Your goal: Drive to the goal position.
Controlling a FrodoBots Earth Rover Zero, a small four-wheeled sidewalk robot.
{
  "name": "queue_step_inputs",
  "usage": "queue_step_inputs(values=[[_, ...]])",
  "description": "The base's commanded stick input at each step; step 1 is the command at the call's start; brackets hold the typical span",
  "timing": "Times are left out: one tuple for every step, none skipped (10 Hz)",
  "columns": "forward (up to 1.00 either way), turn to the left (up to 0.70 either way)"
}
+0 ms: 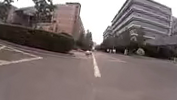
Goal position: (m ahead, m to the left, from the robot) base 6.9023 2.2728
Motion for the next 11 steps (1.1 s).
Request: queue_step_inputs(values=[[0.7,0.0],[0.7,0.0],[0.7,0.0],[0.7,0.0],[0.7,0.0],[0.7,0.0],[0.7,0.0],[0.7,0.0],[0.7,0.0],[0.7,0.0],[0.7,0.0]])
